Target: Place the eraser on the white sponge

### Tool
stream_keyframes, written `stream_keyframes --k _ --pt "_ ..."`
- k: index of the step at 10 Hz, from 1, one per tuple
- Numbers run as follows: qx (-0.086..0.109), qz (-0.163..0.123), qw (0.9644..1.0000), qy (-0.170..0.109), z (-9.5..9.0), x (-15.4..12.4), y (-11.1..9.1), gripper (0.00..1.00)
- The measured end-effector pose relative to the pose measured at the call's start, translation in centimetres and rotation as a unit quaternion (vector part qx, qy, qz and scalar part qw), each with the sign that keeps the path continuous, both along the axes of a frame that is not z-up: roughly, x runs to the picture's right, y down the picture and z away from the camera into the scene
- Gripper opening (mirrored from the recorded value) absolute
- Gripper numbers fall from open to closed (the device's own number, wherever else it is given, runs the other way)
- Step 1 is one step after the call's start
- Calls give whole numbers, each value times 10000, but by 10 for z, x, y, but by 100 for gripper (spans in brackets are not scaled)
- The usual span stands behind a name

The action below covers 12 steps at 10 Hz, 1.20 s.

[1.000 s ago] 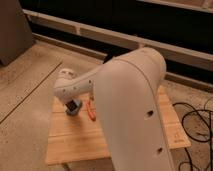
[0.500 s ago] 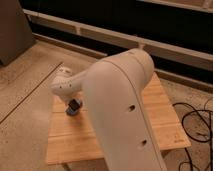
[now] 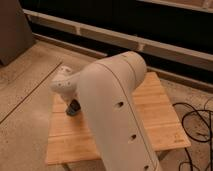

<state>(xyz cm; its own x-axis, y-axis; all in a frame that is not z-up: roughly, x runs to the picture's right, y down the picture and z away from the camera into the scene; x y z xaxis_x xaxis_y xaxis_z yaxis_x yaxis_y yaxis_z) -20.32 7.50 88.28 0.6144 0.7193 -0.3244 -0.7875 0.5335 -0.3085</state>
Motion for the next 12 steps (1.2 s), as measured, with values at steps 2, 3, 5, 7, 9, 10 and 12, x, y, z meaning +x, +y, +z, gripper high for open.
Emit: stream_keyframes --k 2,3,5,7,9,10,12 --pt "-114 -67 9999 33 6 -1 3 38" --pt "-157 -100 9998 54 8 -1 4 47" --pt "-223 -162 9996 85 13 -2 6 69" --pt "-247 -204 9994 90 15 -3 5 75" --pt "-258 -244 9993 71 17 -6 4 75" --pt "-264 -257 9993 58 18 -7 4 75" --pt "-244 -246 9994 22 18 -10 2 75"
